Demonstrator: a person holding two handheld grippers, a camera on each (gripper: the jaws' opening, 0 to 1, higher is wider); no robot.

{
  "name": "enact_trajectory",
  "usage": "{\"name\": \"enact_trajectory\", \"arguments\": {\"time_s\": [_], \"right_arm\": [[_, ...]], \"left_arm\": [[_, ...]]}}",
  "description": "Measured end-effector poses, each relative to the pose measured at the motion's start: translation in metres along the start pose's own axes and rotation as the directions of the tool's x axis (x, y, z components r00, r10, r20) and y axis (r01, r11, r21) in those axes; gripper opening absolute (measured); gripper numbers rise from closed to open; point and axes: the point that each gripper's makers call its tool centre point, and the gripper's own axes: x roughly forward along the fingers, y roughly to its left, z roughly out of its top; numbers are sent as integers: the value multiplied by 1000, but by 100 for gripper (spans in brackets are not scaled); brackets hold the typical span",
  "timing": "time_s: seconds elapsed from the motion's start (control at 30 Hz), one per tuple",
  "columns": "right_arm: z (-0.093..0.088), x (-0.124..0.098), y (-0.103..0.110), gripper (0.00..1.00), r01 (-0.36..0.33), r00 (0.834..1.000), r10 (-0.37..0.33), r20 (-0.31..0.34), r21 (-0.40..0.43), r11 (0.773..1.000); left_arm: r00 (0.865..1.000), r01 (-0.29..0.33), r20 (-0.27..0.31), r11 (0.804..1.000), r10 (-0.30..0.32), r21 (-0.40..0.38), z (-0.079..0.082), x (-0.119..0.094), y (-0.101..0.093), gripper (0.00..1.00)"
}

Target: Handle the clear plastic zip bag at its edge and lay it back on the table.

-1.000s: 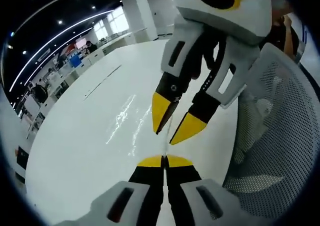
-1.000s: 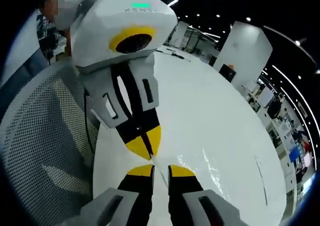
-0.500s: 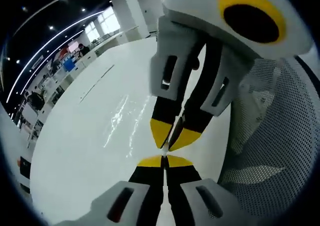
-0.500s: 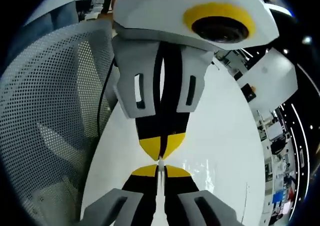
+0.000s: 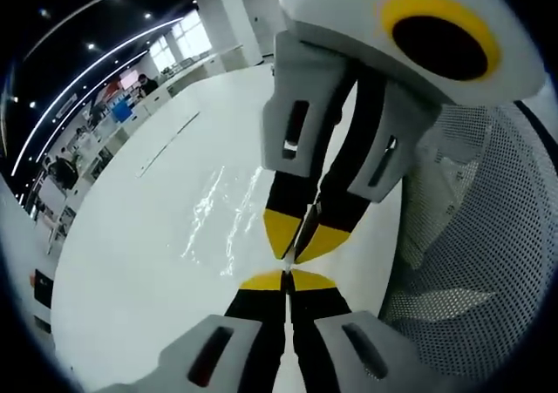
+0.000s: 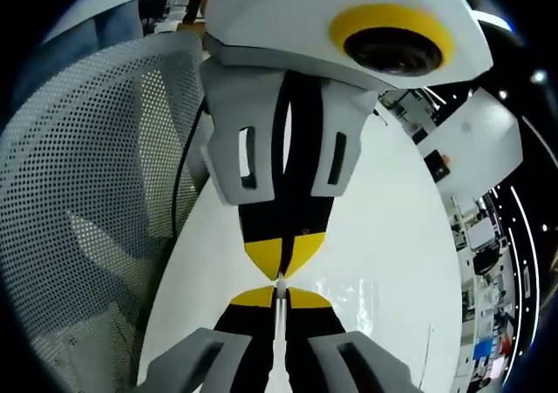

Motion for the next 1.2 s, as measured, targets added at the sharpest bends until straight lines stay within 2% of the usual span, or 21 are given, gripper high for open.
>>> {"name": "enact_trajectory", "arguments": {"time_s": [0.47, 0.9, 1.2], "right_arm": [[2, 1, 2, 0, 10, 1000, -10, -8, 9, 1000], [1, 1, 5, 0, 6, 1000, -5, -19, 20, 1000], [-4, 1, 2, 0, 11, 999, -10, -35, 32, 999]], "left_arm": [[1000, -9, -6, 999, 8, -43, -1, -7, -3, 0], [1000, -4, -23, 999, 2, -49, -6, -9, -5, 0], [998, -26, -55, 998, 22, -61, -17, -7, 0, 0]]}}
